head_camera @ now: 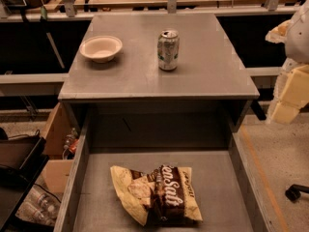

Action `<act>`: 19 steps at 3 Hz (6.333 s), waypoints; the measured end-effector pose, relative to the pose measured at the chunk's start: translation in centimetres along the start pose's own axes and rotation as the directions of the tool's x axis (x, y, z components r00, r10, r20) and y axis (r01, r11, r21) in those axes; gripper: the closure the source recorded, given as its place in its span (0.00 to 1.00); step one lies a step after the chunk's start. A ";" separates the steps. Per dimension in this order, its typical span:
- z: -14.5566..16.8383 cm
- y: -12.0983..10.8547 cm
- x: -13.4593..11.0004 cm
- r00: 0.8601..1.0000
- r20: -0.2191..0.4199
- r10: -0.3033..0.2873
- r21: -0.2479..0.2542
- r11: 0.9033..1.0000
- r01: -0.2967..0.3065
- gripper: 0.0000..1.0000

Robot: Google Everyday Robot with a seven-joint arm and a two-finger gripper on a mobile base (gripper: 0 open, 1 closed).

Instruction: Pick brown chip bag from top drawer and place on counter

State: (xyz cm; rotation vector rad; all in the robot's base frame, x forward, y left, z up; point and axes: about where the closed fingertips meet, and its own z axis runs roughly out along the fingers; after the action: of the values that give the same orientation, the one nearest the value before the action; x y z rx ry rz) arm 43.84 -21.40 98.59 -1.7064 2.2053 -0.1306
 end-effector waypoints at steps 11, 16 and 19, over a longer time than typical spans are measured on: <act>35.4 22.1 -10.3 0.854 0.516 0.064 -0.450 0.869 0.207 0.18; 35.1 22.1 -10.5 0.854 0.516 0.061 -0.450 0.868 0.211 1.00; 35.1 22.1 -10.5 0.854 0.516 0.061 -0.450 0.868 0.211 1.00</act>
Offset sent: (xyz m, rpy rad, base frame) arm 0.0260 0.0014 -0.1228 0.2843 0.0394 0.0672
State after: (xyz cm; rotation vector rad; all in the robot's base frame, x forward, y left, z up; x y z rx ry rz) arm 37.19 -0.57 61.83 -1.7944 1.8400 0.8553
